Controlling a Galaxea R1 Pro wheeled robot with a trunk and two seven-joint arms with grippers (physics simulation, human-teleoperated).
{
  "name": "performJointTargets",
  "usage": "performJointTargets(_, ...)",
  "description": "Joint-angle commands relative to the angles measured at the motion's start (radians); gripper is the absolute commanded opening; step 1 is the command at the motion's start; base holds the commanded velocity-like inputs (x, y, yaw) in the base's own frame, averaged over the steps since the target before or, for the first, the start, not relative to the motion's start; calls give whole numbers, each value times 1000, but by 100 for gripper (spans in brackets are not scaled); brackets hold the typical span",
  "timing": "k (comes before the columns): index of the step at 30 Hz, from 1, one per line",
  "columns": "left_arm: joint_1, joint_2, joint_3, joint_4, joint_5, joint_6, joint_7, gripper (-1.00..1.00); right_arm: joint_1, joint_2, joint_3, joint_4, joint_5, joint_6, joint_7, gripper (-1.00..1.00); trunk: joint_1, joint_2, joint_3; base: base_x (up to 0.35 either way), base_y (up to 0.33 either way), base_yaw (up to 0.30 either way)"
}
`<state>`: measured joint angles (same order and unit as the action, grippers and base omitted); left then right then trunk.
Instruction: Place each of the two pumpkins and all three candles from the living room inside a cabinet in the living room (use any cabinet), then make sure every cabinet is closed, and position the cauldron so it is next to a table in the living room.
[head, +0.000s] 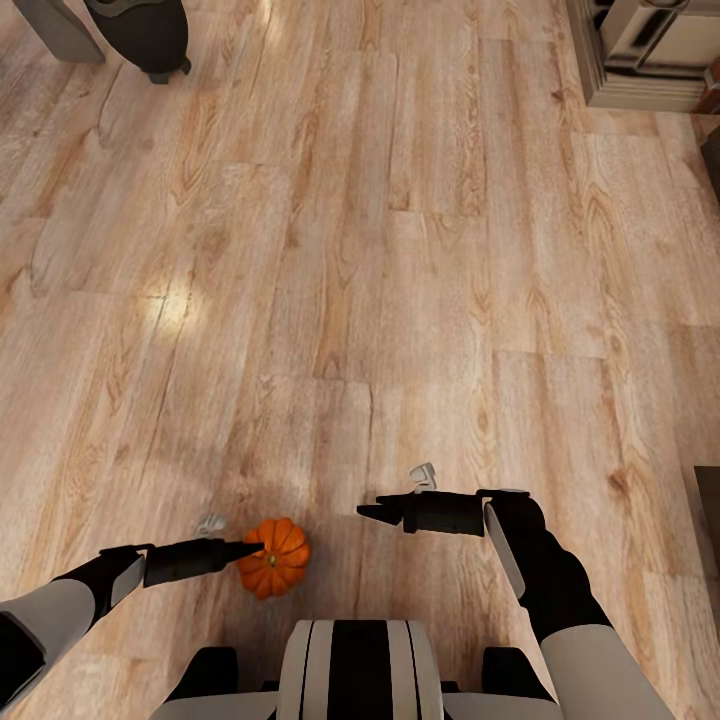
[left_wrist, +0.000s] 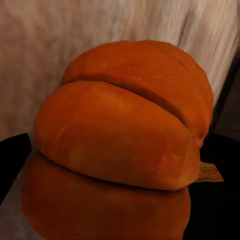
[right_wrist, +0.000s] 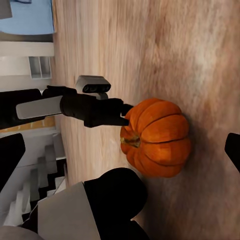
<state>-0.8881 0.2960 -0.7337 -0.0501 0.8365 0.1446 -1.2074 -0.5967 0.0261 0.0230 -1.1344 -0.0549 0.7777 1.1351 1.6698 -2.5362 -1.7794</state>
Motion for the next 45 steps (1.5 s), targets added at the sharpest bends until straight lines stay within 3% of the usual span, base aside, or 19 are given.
performJointTargets(1,0,0,6,-1,1,-2,-1,-100,0,0,0,0,0,0,0,100,0,0,0,0,0,0)
performJointTargets(19,-29,10,11,-35,8,7,-112,-100,0,-9,-4,-4,-2,0,3,100,0,0,0,0,0,0)
performJointTargets(25,-45,21,13,-81,6,141,-125,-100,0,-11,-16,-5,-2,4,0,100,0,0,0,0,0,0)
performJointTargets(29,-60,33,15,-140,6,247,-124,-100,0,-12,-137,-6,2,6,-4,100,0,0,0,0,0,0)
performJointTargets(34,-93,48,18,-222,7,300,-124,-100,0,-38,-205,-32,3,7,-5,100,0,0,0,0,0,0)
performJointTargets(35,-123,49,52,-240,8,329,-124,-100,0,-49,-258,-43,8,8,-7,100,0,0,0,0,0,0)
performJointTargets(38,-143,46,99,-282,7,410,-122,-100,0,-67,-275,-47,9,8,-8,100,0,0,0,0,0,0)
performJointTargets(42,-149,46,130,-420,6,441,-118,-100,0,-83,-312,-53,8,8,-8,100,0,0,0,0,0,0)
performJointTargets(45,-149,35,212,-470,6,446,-117,-100,0,-94,-338,-69,7,8,-8,100,0,0,0,0,0,0)
